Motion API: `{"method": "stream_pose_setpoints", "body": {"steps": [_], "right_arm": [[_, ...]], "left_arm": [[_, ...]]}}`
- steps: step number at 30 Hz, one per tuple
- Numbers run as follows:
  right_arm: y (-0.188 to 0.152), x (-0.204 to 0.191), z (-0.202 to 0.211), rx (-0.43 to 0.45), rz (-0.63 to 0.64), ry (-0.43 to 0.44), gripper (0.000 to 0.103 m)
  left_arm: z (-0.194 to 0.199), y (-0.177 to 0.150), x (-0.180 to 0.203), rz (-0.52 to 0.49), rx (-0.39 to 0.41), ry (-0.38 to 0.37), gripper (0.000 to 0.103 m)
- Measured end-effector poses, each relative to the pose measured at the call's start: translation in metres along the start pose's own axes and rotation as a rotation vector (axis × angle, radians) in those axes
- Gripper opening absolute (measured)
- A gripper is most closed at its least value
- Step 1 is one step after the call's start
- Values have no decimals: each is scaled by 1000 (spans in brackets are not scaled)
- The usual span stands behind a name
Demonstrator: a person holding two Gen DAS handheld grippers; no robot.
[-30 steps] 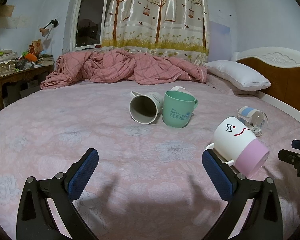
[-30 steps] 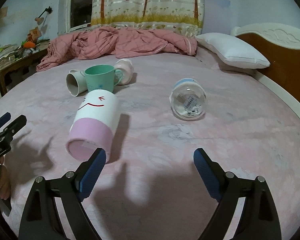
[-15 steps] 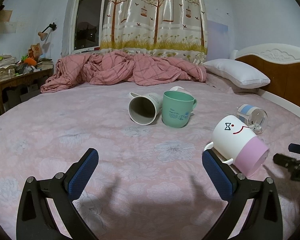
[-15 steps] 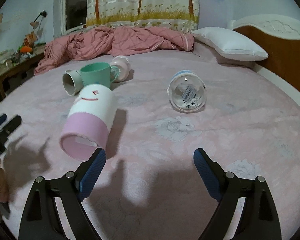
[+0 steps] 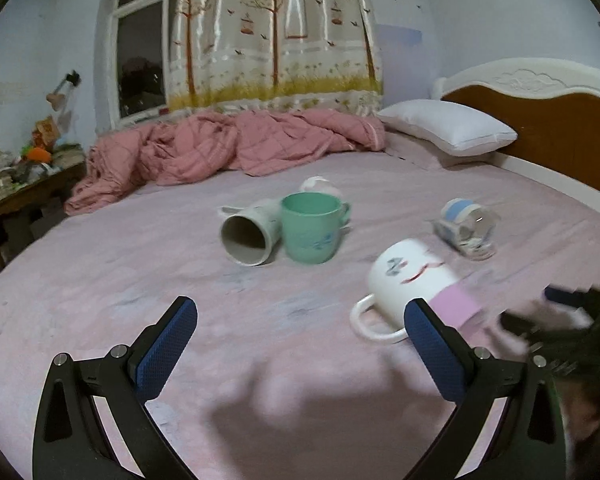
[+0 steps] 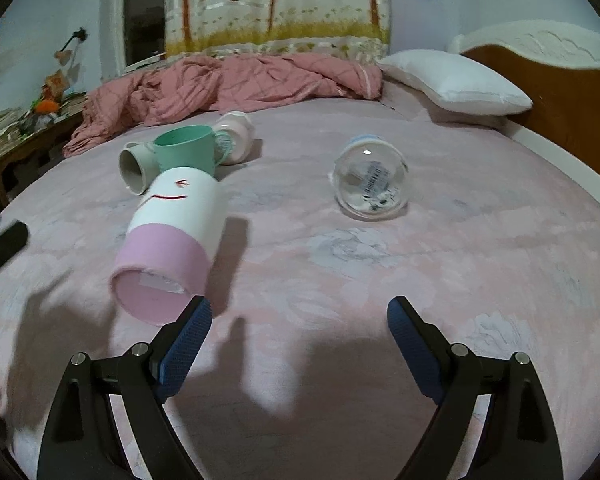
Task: Flip cup upright
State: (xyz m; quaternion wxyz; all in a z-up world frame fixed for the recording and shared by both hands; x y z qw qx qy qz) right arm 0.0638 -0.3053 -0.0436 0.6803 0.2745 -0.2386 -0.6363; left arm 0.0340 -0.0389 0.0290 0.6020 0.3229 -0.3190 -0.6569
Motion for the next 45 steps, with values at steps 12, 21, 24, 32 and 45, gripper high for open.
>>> {"method": "stream_pose_setpoints", "body": {"steps": [12, 21, 24, 32, 45], "right_arm": [[0, 8, 1, 10, -46, -22, 91], [0, 8, 1, 5, -48, -24, 91], [0, 8, 0, 0, -49, -21, 91], [0, 14, -2, -6, -76, -26, 91], [0, 20, -1, -11, -99, -40, 91]], "left_arm": [[-41, 45, 42, 70, -250, -213, 98], [-73, 46, 59, 67, -366, -258, 96], [-89, 43, 61, 107, -419, -278, 96], [-125, 45, 73, 203, -617, -417, 96], [-149, 32, 65, 333, -753, -500, 79]]}}
Point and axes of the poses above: each gripper's, at about its wrist camera, not at the fingertips, and z roughly against the way its jaws point, x to its right, y to its top, the point moved 5 cm from there along -z, roughly the way its jaws point, and after that the axes turned 10 degrees about -x, right-handed, at the moved point
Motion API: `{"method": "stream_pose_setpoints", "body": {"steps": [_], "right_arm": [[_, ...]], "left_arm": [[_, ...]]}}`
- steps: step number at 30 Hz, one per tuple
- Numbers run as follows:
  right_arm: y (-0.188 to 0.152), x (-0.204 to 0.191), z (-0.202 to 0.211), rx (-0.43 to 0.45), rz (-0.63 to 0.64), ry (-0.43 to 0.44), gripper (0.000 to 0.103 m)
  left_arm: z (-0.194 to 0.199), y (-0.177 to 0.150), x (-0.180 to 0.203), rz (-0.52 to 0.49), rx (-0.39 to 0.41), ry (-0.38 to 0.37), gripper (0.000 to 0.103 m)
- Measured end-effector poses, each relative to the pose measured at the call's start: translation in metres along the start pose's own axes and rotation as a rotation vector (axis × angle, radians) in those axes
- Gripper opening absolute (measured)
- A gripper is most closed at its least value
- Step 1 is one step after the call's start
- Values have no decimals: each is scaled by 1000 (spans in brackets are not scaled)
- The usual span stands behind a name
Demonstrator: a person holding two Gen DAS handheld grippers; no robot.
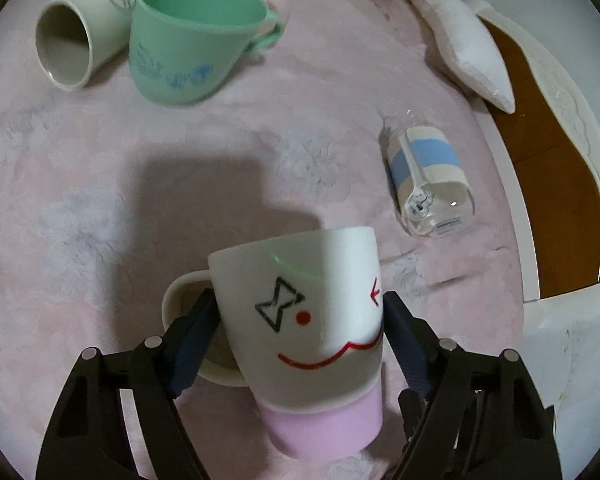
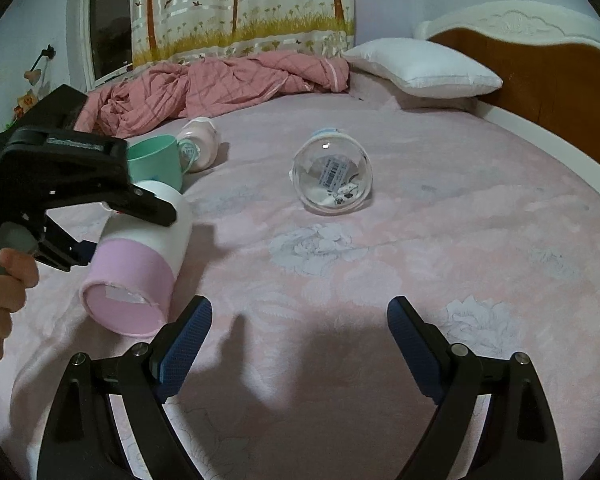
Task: Flip cup upright
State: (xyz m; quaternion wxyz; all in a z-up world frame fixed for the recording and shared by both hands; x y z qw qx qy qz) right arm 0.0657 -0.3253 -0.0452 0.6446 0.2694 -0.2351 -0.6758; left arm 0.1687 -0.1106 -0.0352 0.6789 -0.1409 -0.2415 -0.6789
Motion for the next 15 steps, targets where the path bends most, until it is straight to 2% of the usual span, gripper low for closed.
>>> {"method": "stream_pose_setpoints", "body": {"steps": [7, 9, 12, 15], "right_arm": [[1, 1, -3, -12, -11, 7, 91], [0, -1, -1, -6, -1, 1, 91], [-1, -3, 0, -1, 10, -5, 91], [-2, -5, 2, 9, 24, 2, 91]], "left_arm": [[53, -14, 31, -174, 189, 41, 77], [64, -20, 44, -248, 265, 118, 77], [69, -27, 60, -337, 354, 278, 77], [62, -32, 70, -406, 400, 357, 77]]}}
Point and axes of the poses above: each gripper's, at about its wrist camera, not at the fingertips, and z roughly against the way its jaws point, x to its right, y to its top, the point moved 5 cm from there along -z, roughly the way its jaws point, and after that the axes turned 10 degrees about -x, right-handed, at the moved point
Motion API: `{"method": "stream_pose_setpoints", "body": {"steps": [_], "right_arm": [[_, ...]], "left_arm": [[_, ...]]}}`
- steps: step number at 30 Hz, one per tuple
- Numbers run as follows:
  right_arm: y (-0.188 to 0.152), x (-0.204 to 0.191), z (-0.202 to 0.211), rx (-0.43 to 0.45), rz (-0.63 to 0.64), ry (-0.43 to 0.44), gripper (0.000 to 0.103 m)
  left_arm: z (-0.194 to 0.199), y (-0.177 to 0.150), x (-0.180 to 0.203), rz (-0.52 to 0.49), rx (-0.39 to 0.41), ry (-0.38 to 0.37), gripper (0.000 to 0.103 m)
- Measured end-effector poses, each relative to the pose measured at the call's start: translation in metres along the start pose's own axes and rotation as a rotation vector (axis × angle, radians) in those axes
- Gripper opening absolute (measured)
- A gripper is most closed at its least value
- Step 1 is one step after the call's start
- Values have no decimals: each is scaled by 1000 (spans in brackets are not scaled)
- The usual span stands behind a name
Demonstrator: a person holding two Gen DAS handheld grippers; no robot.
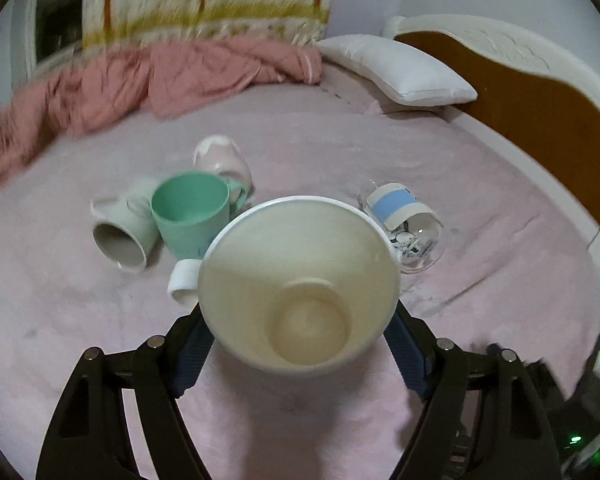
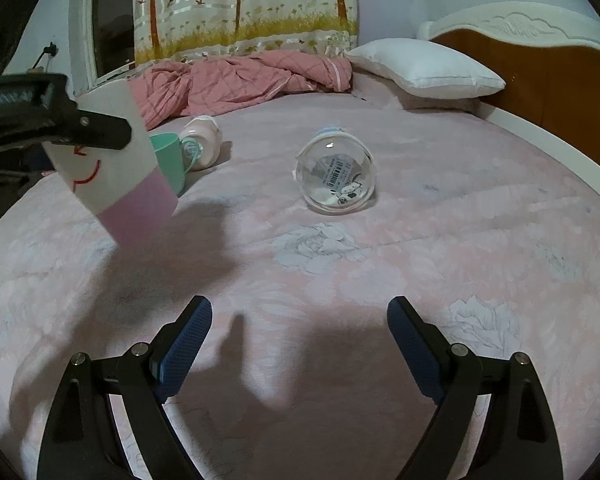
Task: Flip cup upright
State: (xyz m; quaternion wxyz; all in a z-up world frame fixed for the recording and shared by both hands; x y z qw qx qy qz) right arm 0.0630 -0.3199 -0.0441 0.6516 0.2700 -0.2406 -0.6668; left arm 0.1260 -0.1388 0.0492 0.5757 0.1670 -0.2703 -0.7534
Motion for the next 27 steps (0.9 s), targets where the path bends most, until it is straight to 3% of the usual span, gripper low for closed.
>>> {"method": "stream_pose_setpoints", "body": {"steps": [16, 20, 21, 27], "right_arm": [[-3, -21, -2, -9, 102, 31, 91], [-4, -25, -1, -5, 120, 34, 91], [-4, -25, -1, -4, 122, 40, 91], [-4, -25, 1, 5, 123, 89, 91]], "left_arm": [[-29, -15, -2, -32, -48, 16, 78], [-15, -19, -1, -37, 11, -29, 82], [-9, -18, -2, -37, 43, -17, 88], [36, -17, -9, -48, 186, -9, 96]]}}
Point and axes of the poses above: each gripper's, at about its wrist camera, not at the fingertips, and z roughly against the way its jaws point, x to its right, y to its top, the point moved 5 cm from there along -z, roughly the way its jaws point, and after that the axes turned 10 degrees about -x, right-handed, at the moved point
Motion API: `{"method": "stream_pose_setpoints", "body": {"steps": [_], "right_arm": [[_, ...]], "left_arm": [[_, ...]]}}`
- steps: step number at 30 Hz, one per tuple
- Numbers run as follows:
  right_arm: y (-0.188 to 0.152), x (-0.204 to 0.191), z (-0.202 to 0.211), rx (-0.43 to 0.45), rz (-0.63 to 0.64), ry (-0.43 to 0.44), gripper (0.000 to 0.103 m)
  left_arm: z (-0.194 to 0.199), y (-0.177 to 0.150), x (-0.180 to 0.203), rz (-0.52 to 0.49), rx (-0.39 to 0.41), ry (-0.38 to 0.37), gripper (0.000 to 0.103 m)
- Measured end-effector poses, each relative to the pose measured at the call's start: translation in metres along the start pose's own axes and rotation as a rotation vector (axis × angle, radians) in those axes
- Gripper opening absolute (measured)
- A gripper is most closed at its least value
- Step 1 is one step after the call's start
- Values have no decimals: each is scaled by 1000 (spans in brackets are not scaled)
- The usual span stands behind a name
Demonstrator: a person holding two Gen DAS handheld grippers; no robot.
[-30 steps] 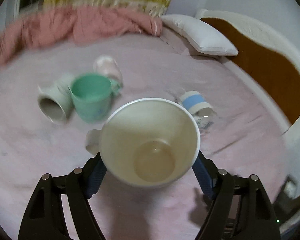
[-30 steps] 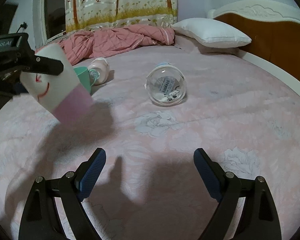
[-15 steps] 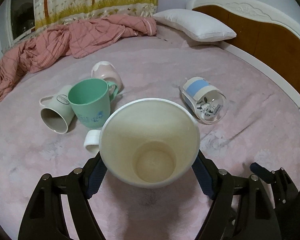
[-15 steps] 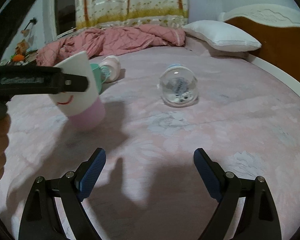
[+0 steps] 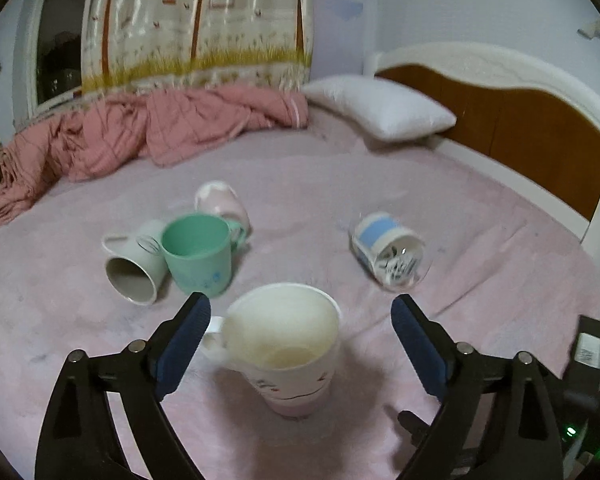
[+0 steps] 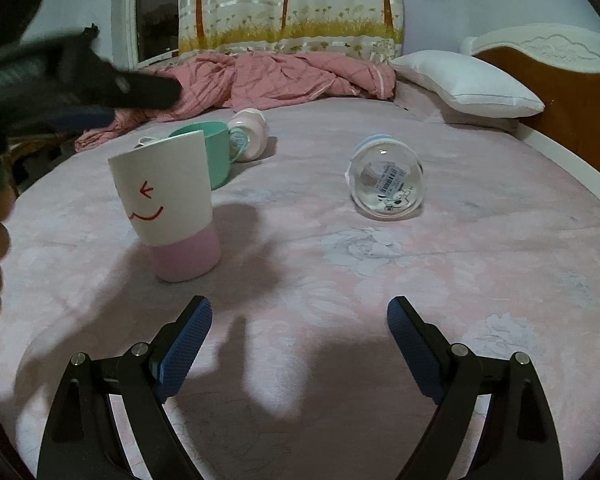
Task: Flip cup upright
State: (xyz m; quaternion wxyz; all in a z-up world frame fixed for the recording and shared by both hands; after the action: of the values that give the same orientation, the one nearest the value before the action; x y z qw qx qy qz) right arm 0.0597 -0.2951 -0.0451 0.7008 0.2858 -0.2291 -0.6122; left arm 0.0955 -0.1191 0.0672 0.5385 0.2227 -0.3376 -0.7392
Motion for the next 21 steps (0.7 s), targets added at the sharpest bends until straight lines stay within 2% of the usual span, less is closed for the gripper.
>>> {"method": "stream_pose_setpoints", "body": {"steps": [5, 8, 15, 19, 21], "right_arm": [[1, -2, 1, 9, 15, 6, 91], [1, -7, 0, 14, 38, 14, 91], [1, -24, 2, 23, 115, 19, 91], [0, -24, 2, 26, 117, 19, 91], [0, -23, 1, 25, 108, 19, 91]], "left_arm": [[31, -12, -19, -13, 94, 104, 103], [36, -36, -35, 0, 105, 154, 103], [17, -95, -73, 103, 47, 136, 103], [-2, -117, -87, 122, 25, 184, 103], [-5, -123, -89, 138, 36, 143, 103]]}}
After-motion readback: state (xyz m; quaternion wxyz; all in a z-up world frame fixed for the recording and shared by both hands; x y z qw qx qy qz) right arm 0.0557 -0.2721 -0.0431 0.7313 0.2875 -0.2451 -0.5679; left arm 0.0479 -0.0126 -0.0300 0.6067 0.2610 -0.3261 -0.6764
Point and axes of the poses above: each gripper's, at about its wrist camera, not at the fingertips, and z roughly against the way its jaws point, x to its right, y to its top, the point moved 5 cm from there along -z, roughly the way its jaws point, and after that the axes turned 10 degrees about -x, right-handed, at the moved point
